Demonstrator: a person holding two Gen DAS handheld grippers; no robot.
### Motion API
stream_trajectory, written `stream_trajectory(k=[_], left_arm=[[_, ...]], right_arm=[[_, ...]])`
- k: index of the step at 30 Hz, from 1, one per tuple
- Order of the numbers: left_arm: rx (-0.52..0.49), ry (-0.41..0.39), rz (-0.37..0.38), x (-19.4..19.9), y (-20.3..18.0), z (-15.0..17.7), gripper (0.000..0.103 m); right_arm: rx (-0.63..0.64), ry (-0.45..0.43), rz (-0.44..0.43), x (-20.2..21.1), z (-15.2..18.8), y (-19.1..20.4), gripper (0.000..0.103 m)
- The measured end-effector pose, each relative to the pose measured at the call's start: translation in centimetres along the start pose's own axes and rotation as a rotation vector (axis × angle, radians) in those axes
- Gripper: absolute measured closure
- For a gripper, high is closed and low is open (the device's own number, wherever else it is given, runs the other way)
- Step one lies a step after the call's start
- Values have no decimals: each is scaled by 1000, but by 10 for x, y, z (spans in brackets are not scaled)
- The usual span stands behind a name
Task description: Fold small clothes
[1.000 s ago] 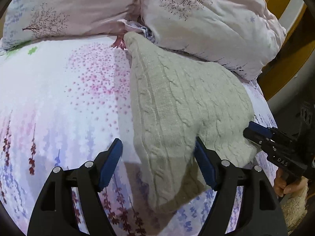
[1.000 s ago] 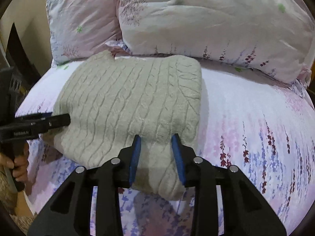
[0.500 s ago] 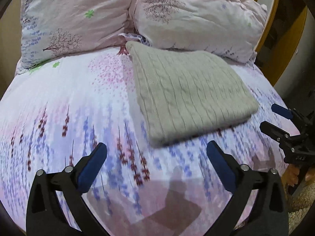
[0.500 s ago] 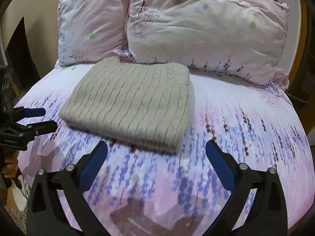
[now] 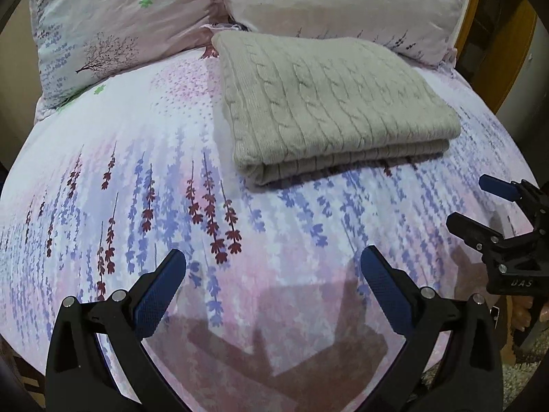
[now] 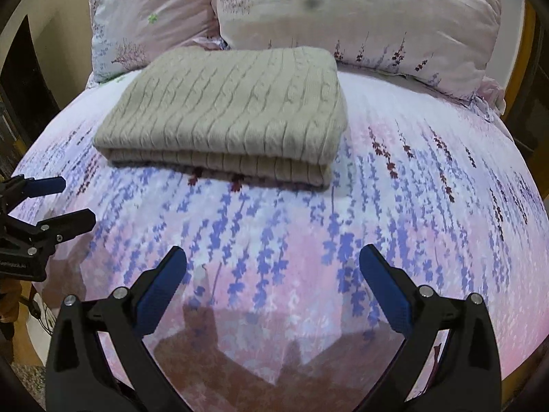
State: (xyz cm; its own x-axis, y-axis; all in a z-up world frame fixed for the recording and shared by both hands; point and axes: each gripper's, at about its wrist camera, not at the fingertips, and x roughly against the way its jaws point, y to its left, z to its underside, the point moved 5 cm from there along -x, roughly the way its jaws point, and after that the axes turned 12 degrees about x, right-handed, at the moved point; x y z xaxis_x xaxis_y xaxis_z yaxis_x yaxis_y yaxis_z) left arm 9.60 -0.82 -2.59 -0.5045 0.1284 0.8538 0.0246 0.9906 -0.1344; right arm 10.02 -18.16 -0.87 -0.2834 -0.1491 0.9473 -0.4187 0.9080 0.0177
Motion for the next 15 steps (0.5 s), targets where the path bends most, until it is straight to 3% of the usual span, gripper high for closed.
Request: stream_trajectory(k=[6,15], left_arm=[[0,24,-33,-4,2,7,1],[-6,48,-20,-8,6,7,1]], right_arm=[[10,21,6,-2,5,-1,2],[19,52,-3,-7,9,-5,2]])
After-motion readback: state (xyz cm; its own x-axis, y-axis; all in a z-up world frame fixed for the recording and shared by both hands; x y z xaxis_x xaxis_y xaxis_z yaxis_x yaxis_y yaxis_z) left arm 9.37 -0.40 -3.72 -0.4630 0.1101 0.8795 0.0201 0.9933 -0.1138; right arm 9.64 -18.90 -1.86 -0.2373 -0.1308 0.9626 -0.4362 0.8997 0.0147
